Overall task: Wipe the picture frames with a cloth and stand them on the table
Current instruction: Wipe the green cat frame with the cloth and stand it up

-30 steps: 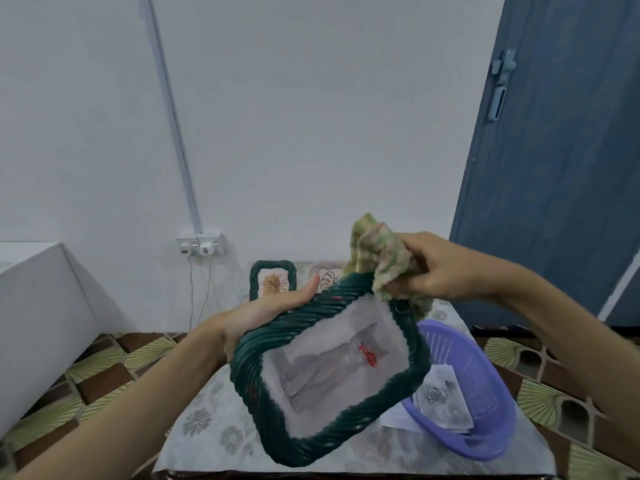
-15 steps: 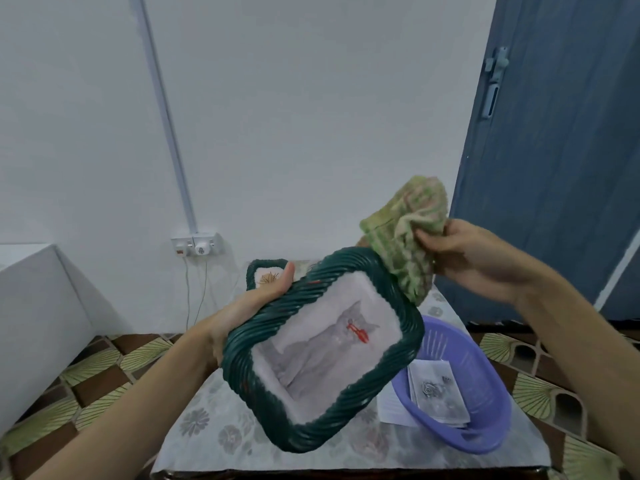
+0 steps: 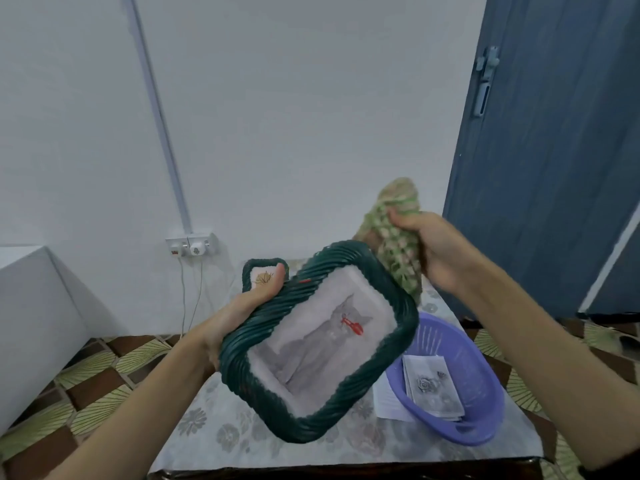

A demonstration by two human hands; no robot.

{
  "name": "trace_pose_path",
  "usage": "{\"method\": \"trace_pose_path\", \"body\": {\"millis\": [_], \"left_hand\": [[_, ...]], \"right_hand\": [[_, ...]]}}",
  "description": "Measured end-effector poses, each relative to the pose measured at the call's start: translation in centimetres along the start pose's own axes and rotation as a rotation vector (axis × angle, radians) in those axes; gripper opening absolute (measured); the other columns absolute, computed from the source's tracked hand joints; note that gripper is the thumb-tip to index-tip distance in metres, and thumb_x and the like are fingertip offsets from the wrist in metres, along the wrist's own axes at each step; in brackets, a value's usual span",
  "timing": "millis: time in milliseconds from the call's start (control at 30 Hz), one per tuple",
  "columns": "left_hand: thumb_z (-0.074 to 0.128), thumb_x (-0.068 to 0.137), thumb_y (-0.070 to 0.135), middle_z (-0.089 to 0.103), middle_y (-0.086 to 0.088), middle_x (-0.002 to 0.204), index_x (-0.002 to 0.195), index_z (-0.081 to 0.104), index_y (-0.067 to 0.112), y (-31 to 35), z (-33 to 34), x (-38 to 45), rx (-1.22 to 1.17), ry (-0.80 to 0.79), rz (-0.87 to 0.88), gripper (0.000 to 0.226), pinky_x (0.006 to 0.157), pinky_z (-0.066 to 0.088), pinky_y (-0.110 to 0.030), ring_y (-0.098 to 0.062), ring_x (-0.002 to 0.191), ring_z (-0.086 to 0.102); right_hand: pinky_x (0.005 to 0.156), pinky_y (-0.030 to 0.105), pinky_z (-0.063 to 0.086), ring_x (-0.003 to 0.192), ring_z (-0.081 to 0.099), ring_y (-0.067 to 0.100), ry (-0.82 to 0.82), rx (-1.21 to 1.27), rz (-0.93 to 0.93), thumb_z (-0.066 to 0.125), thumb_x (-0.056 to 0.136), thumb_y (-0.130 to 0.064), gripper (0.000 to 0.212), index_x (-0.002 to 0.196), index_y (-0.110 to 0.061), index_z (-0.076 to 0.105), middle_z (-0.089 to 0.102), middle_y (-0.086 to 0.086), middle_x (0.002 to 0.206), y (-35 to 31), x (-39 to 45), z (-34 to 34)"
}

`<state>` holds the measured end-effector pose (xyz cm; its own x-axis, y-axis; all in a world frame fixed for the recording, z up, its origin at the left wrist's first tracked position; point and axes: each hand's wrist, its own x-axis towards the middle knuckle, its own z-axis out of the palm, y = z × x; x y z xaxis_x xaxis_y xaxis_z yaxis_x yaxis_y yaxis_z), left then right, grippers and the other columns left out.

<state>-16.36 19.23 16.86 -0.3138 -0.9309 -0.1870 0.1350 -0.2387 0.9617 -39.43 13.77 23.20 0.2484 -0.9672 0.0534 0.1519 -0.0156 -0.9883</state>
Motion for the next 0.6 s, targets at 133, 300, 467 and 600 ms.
{"method": "trace_pose_path", "body": {"millis": [133, 300, 467, 600], "left_hand": [[0.088, 0.043, 0.055, 0.071, -0.012, 0.101, 0.101, 0.074, 0.011, -0.3, -1.0, -0.5, -0.339, -0.057, 0.145, 0.074, 0.078, 0.058, -0.038, -0.028, 0.091, 0.069], [0.057, 0.070, 0.057, 0.073, -0.010, 0.089, 0.085, 0.078, 0.012, -0.3, 1.2, 0.1, -0.475, 0.094, 0.244, 0.052, 0.064, 0.059, -0.039, -0.026, 0.079, 0.071], [0.057, 0.064, 0.065, 0.073, -0.009, 0.094, 0.093, 0.077, 0.015, -1.1, 1.8, -0.5, -0.374, 0.076, 0.166, 0.062, 0.072, 0.059, -0.039, -0.027, 0.086, 0.070], [0.084, 0.032, 0.066, 0.069, -0.004, 0.071, 0.083, 0.077, 0.017, 1.2, -0.3, -1.6, -0.202, -0.072, 0.232, 0.071, 0.057, 0.055, -0.027, -0.018, 0.062, 0.067]], "right_hand": [[0.065, 0.026, 0.055, 0.078, 0.069, 0.011, -0.006, 0.041, -0.060, 0.046, 0.089, -0.030, 0.024, 0.095, -0.015, 0.064, 0.074, -0.004, 0.085, -0.5, -1.0, -3.8], [0.074, 0.030, 0.052, 0.079, 0.065, 0.014, -0.141, -0.060, -0.027, 0.053, 0.082, -0.027, 0.025, 0.095, -0.009, 0.064, 0.071, 0.001, 0.086, 2.7, -2.1, -1.6], [0.068, 0.020, 0.050, 0.076, 0.064, 0.009, 0.122, 0.034, -0.154, 0.055, 0.090, -0.009, 0.010, 0.086, -0.013, 0.063, 0.068, -0.002, 0.082, 3.3, -1.3, 1.4], [0.063, 0.015, 0.053, 0.068, 0.065, 0.004, 0.092, -0.053, -0.229, 0.056, 0.089, -0.012, 0.014, 0.080, -0.017, 0.065, 0.070, -0.008, 0.071, 2.8, -1.4, 1.5]]}}
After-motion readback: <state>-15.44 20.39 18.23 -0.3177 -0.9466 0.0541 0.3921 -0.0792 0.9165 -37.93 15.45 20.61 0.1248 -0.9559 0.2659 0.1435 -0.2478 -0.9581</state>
